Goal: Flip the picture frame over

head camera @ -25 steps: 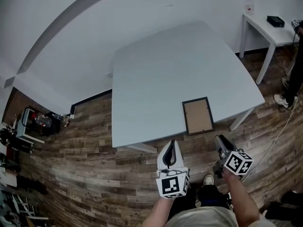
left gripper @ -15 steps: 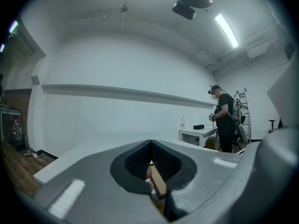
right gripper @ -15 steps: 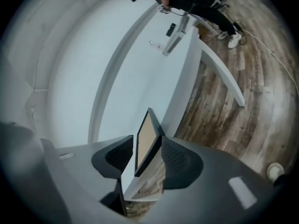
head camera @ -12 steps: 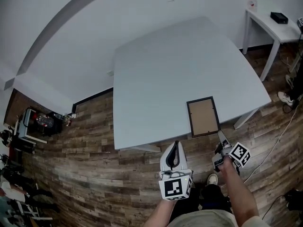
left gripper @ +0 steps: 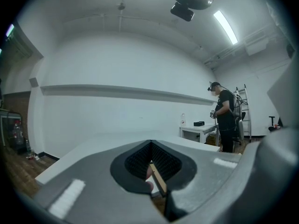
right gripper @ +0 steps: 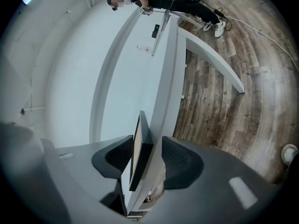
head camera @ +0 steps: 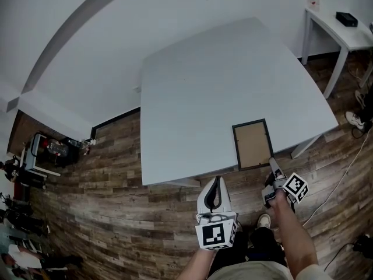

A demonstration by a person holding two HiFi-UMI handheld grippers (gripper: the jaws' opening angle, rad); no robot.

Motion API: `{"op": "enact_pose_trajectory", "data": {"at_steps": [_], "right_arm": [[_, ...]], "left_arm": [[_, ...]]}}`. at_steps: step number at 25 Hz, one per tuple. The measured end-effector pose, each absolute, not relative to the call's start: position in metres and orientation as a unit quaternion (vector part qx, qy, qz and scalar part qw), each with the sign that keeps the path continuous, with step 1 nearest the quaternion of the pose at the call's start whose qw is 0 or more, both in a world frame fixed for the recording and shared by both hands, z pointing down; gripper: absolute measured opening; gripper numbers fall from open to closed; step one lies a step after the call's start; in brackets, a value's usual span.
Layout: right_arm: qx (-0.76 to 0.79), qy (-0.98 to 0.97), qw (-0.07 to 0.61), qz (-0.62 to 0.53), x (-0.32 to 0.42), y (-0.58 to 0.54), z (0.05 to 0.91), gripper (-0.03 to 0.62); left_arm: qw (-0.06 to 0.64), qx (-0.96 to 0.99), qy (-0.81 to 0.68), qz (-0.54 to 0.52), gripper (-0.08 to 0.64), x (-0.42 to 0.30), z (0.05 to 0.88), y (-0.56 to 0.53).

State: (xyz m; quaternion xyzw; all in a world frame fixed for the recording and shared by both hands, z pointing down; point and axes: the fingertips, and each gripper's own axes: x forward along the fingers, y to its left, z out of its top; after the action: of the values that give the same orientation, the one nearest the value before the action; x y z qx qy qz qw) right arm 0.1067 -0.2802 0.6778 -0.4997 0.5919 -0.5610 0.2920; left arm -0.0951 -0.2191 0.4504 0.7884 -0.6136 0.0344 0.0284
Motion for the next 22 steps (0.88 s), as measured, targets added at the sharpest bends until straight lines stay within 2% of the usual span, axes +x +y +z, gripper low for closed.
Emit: {"op": "enact_pose_trajectory", "data": {"at_steps": [7, 22], "right_arm": [[-0.506, 0.597, 0.289, -0.552, 0.108, -0.285, 0.675, 0.115], [-0.516, 0.626, 0.286, -0.510, 0.113, -0.284, 0.644, 0.101]], "left_arm": [[0.033, 0.788, -0.613, 0.039, 0.000, -0.096, 0.456, -0.222], [0.034, 0.790, -0.612, 0.033, 0.000, -0.095, 0.453, -0.221]]}}
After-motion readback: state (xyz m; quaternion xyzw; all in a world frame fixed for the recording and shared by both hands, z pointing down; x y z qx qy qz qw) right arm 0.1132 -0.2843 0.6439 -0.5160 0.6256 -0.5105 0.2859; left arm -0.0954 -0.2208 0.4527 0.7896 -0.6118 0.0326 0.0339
